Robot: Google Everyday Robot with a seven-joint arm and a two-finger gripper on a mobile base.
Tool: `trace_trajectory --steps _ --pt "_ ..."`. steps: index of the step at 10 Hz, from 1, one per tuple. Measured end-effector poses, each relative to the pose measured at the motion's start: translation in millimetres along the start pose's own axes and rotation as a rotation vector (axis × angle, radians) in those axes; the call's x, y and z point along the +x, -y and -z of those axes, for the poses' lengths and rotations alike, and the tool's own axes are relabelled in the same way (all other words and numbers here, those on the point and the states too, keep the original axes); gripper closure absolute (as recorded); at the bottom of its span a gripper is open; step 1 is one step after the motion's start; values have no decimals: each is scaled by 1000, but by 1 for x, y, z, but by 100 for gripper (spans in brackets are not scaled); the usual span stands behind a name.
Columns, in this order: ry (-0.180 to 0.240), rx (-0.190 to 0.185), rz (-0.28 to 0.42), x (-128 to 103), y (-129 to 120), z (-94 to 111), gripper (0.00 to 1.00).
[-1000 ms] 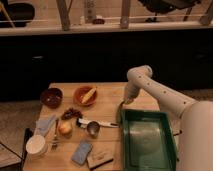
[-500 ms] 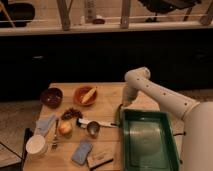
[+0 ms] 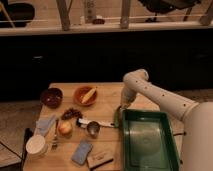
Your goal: Place pepper in metal cup
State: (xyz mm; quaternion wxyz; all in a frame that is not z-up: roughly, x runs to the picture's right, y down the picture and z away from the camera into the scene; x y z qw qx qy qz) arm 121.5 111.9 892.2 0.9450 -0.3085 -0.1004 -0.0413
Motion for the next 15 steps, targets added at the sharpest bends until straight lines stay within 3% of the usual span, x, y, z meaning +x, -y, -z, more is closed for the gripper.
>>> trace_trajectory --steps 3,5,6,7,11,14,15 --pt "-1 1 7 -5 -4 23 81" --pt "1 -1 30 -13 -13 23 98" --pt "3 -1 32 -15 -14 20 99" --pt "8 -4 34 -18 -14 14 96" --pt "10 -16 50 -19 -15 10 56" --pt "4 25 114 -34 -15 22 27" --pt "-2 41 168 -51 -15 33 20"
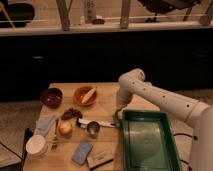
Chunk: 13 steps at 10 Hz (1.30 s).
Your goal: Place pepper in metal cup
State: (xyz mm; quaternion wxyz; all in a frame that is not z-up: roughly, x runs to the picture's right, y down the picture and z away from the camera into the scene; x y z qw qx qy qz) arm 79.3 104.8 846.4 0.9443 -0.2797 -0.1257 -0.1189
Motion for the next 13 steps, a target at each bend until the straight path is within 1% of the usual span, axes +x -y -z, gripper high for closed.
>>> trace_trajectory --steps 2,4,5,10,13 --pt "-12 10 79 -24 5 4 20" --pt "-32 9 153 -33 6 3 20" --pt "-36 7 175 -34 5 2 20" --pt "-76 7 229 -29 -3 -9 20" --pt "-76 2 268 -34 1 -18 20"
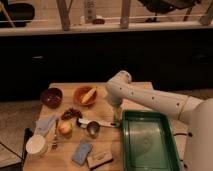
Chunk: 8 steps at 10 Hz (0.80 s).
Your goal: Place pepper in metal cup
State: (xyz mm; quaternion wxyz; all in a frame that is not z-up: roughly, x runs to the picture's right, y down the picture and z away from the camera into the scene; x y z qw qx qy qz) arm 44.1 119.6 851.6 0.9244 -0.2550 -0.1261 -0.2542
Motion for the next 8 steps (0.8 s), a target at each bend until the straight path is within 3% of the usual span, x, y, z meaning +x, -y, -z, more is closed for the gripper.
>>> trace_trajectory --steps 8 --pt "23 -3 44 6 3 -21 20"
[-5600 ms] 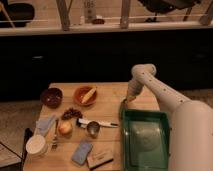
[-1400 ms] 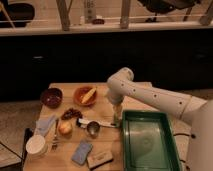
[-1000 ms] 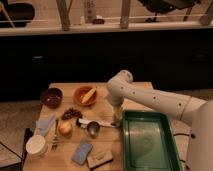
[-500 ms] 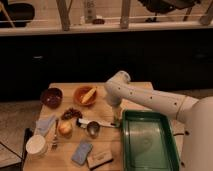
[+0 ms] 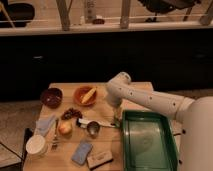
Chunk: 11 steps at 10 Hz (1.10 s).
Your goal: Place pepper in metal cup
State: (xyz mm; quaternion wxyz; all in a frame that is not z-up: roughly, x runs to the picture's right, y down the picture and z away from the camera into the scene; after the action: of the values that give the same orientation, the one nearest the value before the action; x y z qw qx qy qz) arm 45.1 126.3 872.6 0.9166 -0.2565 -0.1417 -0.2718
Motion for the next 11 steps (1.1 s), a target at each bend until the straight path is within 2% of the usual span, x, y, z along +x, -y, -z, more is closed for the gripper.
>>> trace_trajectory --steps 5,8,9,11 --pt "15 -10 8 3 -6 -15 20" --pt "15 -13 7 3 -8 -15 20" --pt "27 -14 9 4 -8 -18 22" --pt "30 -21 5 6 -13 -20 35"
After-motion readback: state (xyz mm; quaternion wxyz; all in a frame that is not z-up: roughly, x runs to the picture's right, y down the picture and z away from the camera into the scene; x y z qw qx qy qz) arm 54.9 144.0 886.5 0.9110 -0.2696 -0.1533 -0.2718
